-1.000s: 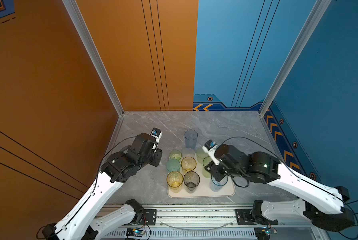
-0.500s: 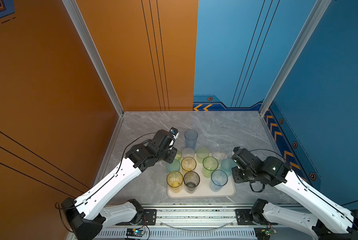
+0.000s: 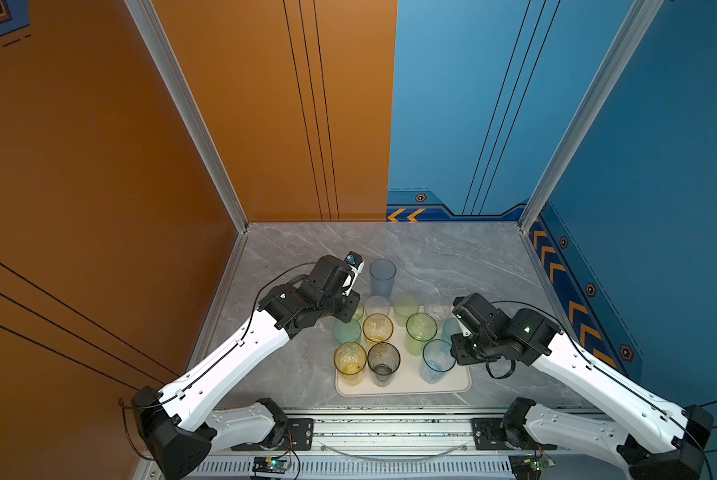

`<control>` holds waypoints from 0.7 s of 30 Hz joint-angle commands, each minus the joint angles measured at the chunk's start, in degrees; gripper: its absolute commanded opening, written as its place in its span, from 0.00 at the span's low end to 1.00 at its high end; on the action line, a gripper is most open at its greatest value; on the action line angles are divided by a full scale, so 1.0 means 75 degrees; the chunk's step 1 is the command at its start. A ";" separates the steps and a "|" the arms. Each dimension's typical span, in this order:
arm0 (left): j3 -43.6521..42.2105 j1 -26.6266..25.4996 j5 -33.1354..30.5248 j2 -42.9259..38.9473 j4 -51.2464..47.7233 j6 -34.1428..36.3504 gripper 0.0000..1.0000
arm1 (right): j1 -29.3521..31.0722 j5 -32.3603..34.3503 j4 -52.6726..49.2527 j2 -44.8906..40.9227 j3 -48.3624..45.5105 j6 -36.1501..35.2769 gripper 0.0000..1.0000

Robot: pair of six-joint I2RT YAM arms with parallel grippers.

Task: Place the glasses into the tray

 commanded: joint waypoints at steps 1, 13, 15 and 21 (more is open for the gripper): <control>0.0069 0.0114 0.0246 0.0011 0.0093 0.0108 0.16 | -0.0045 -0.0148 0.0084 0.0121 -0.0147 -0.0127 0.22; -0.0017 0.0301 0.0328 -0.0037 0.0105 0.0160 0.16 | -0.0128 -0.0032 0.0143 0.0648 -0.0247 -0.0265 0.15; -0.0035 0.0331 0.0332 -0.0039 0.0105 0.0172 0.16 | -0.0128 -0.0041 0.0155 0.0720 -0.0229 -0.0292 0.12; -0.0082 0.0407 0.0338 -0.0088 0.0105 0.0184 0.16 | -0.0068 -0.0026 0.0121 0.0781 -0.0180 -0.0317 0.08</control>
